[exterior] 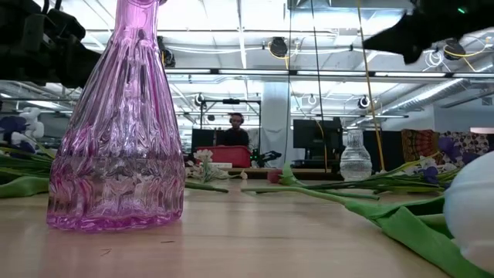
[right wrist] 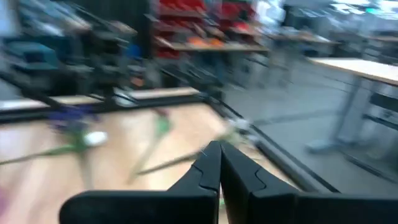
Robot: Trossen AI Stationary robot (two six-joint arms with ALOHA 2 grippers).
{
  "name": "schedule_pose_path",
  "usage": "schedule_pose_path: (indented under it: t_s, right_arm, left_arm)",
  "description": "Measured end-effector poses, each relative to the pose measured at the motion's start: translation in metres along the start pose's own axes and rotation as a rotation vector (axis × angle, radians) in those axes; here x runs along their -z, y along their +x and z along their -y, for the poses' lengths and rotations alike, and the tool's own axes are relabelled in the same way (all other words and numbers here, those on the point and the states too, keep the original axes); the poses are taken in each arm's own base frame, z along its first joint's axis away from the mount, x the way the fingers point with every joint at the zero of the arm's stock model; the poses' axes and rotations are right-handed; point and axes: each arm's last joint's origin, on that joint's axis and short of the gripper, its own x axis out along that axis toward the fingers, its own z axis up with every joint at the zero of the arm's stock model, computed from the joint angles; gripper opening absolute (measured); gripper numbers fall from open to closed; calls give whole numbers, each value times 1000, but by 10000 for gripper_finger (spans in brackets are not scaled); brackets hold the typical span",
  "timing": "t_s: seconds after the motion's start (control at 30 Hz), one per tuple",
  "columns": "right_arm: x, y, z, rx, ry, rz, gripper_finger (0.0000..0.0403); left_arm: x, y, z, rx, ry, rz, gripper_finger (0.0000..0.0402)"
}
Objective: Sort flowers into vase by color
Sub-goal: Put the white flower into the transparent vase
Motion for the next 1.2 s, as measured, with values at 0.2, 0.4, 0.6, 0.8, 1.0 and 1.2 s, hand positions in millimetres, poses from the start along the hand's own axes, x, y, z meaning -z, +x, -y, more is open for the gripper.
schedule_pose_path:
  t_s: [0.2,0.4,0.6,0.8,1.0,1.2]
  right_arm:
    - [-60,42,-19,267,105,-131,0]
    - [-104,71,-30,507,264,-342,0]
    - [-118,79,-21,779,499,-523,0]
    - [-97,77,-8,968,703,-739,13]
    - [-65,73,-2,1050,816,-861,60]
    - [-23,66,0,1121,943,-892,123]
  left_arm:
    - [0,0,0,0,0,2,123]
    - [0,0,0,0,0,2,123]
    - [0,0,0,0,0,3,123]
    - [-1,0,0,0,0,6,123]
    - [0,0,0,0,0,4,123]
    - [0,0,0,0,0,2,123]
